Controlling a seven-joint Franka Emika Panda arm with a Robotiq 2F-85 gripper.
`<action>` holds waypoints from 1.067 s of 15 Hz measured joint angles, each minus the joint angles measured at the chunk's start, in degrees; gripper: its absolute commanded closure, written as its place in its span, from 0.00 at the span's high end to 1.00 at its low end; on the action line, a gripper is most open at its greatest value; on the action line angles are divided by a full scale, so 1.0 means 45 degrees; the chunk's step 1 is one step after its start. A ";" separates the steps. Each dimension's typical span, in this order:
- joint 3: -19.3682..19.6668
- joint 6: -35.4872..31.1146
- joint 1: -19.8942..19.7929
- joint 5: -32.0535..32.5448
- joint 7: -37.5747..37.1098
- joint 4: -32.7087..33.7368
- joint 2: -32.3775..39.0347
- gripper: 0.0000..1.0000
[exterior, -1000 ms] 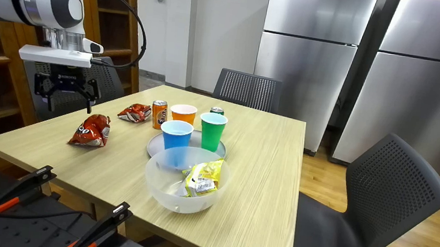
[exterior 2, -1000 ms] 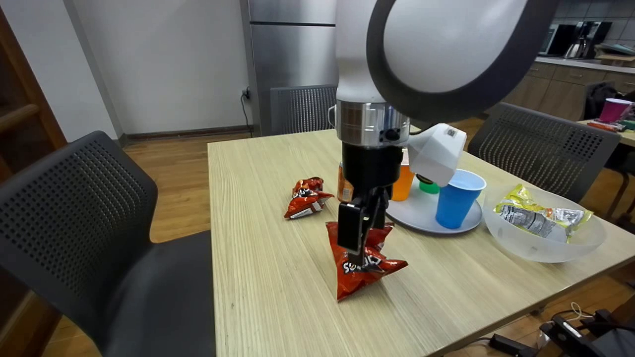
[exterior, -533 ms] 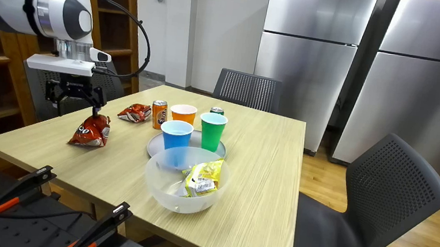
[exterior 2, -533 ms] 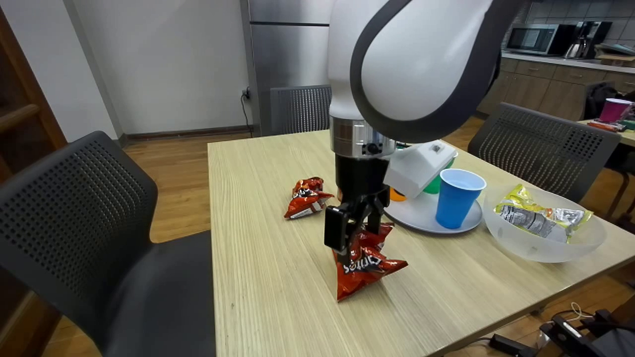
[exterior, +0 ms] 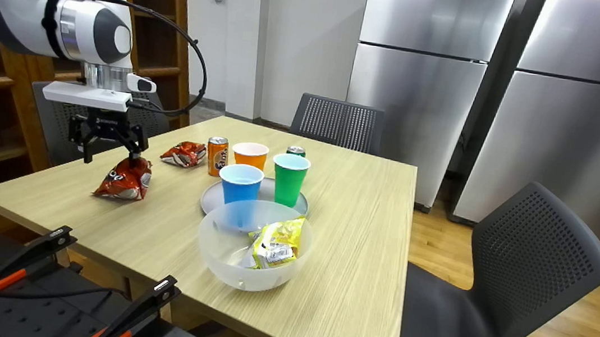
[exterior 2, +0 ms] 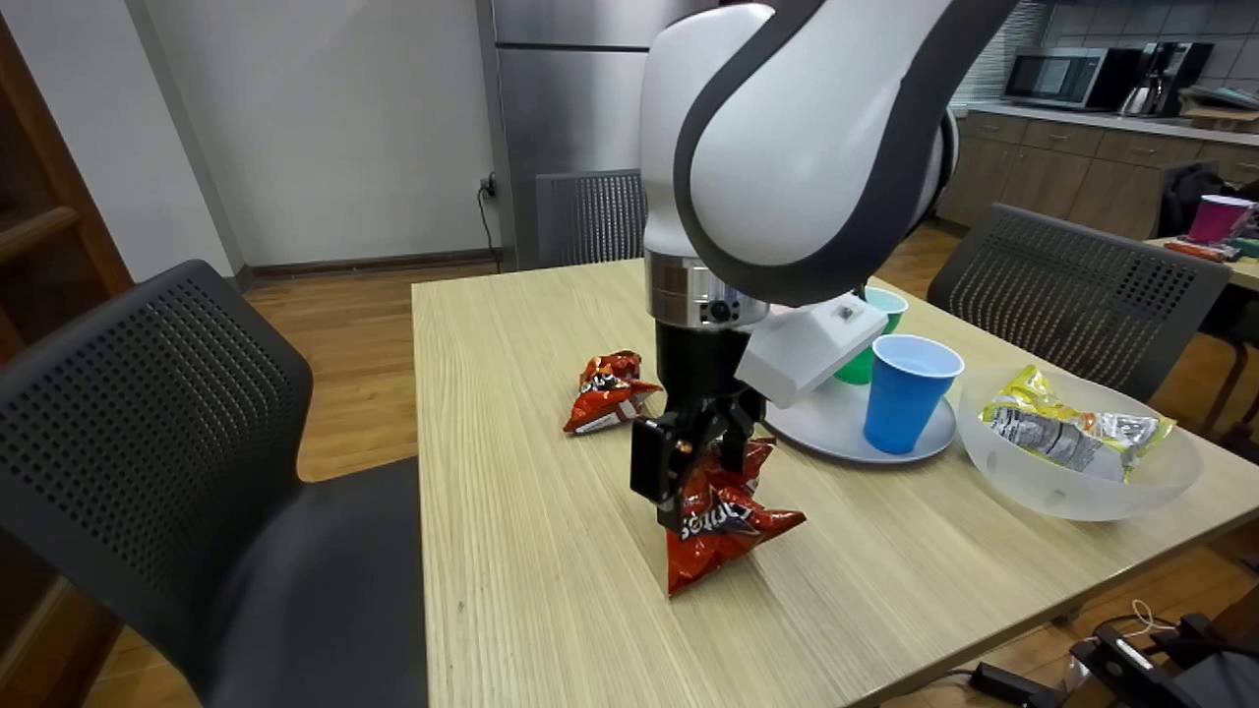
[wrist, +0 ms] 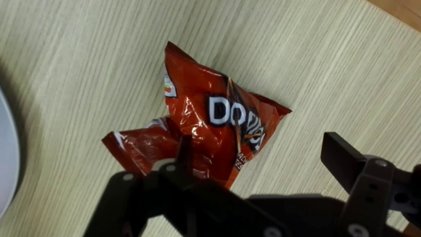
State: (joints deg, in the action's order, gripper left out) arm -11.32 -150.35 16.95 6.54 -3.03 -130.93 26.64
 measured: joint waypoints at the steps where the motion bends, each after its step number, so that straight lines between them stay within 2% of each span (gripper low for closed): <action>1: 0.0007 0.0000 0.0000 -0.0006 -0.0019 0.0051 0.0044 0.74; 10: 0.0088 0.0000 0.0000 -0.0015 -0.0030 0.0173 0.0147 0.03; 11: 0.0106 0.0000 0.0000 -0.0015 -0.0030 0.0173 0.0147 0.00; 16: 0.0215 0.0000 0.0000 -0.0014 -0.0030 0.0173 0.0147 0.00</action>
State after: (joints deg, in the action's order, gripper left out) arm -10.36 -150.35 16.95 6.47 -3.17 -130.16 27.30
